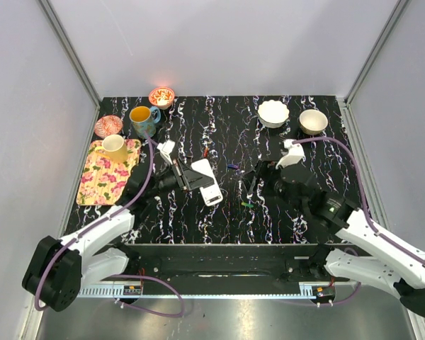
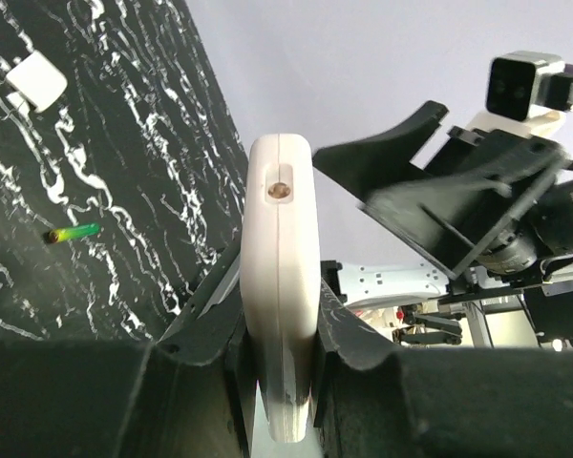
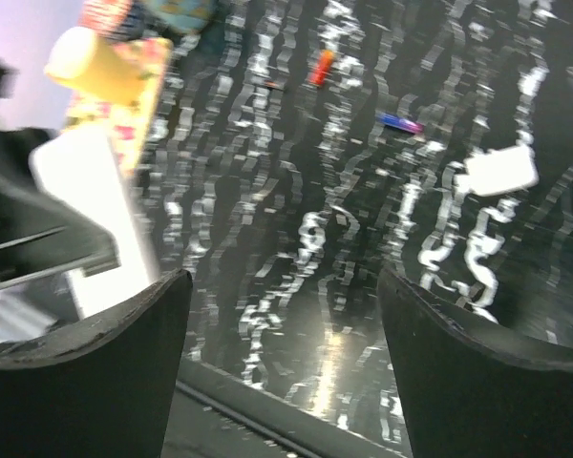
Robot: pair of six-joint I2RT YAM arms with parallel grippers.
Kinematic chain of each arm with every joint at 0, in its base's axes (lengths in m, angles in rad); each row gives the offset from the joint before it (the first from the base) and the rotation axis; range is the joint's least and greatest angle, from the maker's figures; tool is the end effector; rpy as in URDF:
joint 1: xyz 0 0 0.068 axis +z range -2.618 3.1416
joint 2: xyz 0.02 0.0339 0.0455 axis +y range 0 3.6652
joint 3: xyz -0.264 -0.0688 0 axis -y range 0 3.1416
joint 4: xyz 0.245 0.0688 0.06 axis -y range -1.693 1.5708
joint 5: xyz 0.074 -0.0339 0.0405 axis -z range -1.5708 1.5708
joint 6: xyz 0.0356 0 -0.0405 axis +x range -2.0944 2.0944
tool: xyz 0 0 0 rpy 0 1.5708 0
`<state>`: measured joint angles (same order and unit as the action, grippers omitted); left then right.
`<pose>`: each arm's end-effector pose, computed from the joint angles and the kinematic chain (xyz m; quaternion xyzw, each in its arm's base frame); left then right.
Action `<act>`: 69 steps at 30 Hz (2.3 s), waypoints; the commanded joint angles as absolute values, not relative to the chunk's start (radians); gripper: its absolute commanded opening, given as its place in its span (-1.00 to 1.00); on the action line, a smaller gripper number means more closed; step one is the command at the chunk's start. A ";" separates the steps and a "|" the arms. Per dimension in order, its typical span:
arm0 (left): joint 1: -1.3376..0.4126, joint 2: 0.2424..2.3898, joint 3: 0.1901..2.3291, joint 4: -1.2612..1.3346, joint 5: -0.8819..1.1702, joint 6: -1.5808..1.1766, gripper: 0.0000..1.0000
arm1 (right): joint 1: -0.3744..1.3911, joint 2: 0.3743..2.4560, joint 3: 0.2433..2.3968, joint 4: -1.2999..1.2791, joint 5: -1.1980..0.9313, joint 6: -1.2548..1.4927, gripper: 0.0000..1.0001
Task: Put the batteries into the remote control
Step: Pick up the battery from the center of the board.
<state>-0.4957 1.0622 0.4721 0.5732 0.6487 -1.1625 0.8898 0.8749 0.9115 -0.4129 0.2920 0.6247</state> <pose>0.1927 -0.1287 0.2559 -0.0101 0.7118 -0.6435 0.2814 0.1301 0.1442 0.3453 -0.0270 0.8217 0.2948 0.4870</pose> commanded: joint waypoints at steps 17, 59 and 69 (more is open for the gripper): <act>-0.463 0.700 0.141 0.678 0.423 -1.191 -1.00 | 0.862 1.344 0.816 -0.396 0.373 0.547 0.38; -0.462 0.704 0.207 0.523 0.437 -1.114 -1.00 | 0.838 1.620 0.856 -0.368 0.380 0.821 0.11; -0.462 0.726 0.212 0.531 0.439 -1.115 -1.00 | 0.838 1.533 0.844 -0.411 0.383 0.801 -0.42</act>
